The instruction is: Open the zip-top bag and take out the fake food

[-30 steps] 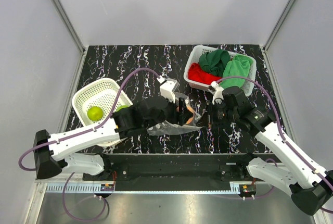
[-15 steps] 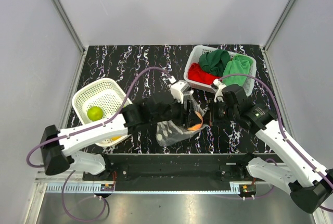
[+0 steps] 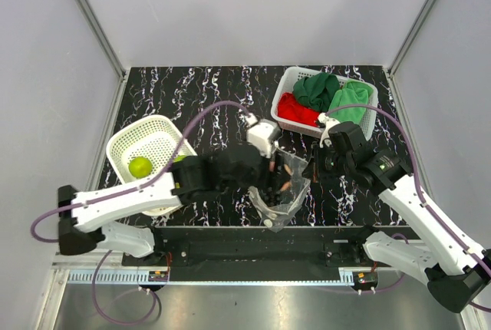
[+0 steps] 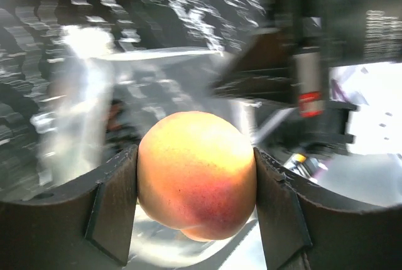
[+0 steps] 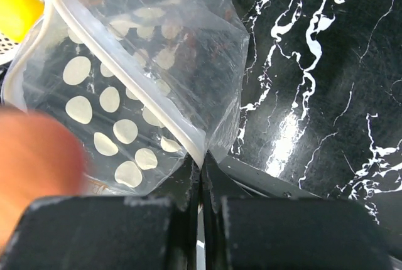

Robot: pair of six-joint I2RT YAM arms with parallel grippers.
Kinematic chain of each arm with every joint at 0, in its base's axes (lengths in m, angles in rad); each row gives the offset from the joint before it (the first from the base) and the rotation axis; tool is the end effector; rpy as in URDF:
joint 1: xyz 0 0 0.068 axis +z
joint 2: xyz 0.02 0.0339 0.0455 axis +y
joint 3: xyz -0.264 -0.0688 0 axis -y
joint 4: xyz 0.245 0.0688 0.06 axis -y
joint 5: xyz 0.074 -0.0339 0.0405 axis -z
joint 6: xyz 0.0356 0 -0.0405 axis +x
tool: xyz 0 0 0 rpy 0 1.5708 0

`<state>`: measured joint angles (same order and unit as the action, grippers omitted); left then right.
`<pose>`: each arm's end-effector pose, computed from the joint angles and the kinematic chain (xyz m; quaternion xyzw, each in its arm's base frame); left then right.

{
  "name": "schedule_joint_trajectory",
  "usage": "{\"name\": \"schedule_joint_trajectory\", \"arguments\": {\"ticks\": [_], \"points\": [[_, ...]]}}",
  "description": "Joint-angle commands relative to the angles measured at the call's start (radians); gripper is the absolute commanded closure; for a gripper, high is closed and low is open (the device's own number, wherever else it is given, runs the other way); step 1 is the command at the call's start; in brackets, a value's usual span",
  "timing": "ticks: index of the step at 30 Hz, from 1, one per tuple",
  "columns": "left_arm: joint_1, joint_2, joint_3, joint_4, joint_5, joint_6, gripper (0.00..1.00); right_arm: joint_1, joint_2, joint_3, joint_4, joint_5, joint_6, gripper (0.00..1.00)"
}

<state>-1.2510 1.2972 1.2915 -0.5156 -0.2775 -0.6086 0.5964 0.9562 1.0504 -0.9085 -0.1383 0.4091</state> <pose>0.0998 -0.2702 0.3724 0.2049 0.8352 -0.3261 0.3926 0.1470 0.1057 0.3325 -0.1121 0.9206 0.2338 0.2919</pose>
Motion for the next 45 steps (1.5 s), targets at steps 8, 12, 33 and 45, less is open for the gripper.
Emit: {"name": "schedule_joint_trajectory", "arguments": {"ticks": [8,12,33,45], "points": [[0.335,-0.316,-0.138,-0.239,-0.095,0.0,1.0,0.002,0.007,0.006,0.017,0.04,-0.027,1.0],[0.56,-0.299,-0.233,-0.316,-0.186,-0.039,1.0,0.0,-0.005,0.019,0.016,0.023,-0.041,1.0],[0.859,-0.367,-0.446,-0.037,0.142,0.001,0.39,0.002,0.021,0.042,0.042,-0.152,-0.118,0.97],[0.719,-0.369,-0.34,-0.279,-0.296,-0.129,0.08,0.002,0.027,0.046,0.051,-0.188,-0.121,1.0]]}}
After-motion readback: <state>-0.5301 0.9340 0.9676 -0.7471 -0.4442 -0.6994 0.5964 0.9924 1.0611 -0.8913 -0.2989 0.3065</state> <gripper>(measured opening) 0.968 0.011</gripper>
